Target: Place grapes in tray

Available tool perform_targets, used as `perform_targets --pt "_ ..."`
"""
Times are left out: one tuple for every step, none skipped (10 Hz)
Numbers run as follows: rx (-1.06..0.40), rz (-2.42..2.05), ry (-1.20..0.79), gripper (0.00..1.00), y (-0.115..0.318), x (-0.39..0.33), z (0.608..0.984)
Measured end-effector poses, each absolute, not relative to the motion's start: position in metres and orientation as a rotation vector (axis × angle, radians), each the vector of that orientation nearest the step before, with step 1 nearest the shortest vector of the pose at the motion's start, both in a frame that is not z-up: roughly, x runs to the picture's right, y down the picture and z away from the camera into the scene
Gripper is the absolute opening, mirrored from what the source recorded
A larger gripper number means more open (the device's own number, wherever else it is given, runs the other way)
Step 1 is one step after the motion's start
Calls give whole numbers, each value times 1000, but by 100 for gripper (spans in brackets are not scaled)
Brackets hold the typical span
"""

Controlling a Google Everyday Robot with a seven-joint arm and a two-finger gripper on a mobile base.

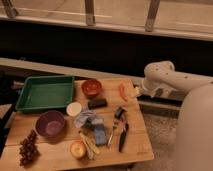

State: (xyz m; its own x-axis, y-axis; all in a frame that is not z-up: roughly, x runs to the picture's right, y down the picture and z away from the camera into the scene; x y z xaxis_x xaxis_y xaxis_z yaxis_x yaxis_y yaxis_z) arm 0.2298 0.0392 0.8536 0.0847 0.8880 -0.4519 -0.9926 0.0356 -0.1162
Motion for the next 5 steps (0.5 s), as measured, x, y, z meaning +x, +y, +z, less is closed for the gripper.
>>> perform_targets --pt "-442 1425 267 77 32 212 850" --pt "-436 1371 249 77 26 190 847" --pt "-434 1327 233 77 22 171 844" --pt "-436 1244 201 77 18 132 835" --pt "-440 1164 175 77 21 97 822"
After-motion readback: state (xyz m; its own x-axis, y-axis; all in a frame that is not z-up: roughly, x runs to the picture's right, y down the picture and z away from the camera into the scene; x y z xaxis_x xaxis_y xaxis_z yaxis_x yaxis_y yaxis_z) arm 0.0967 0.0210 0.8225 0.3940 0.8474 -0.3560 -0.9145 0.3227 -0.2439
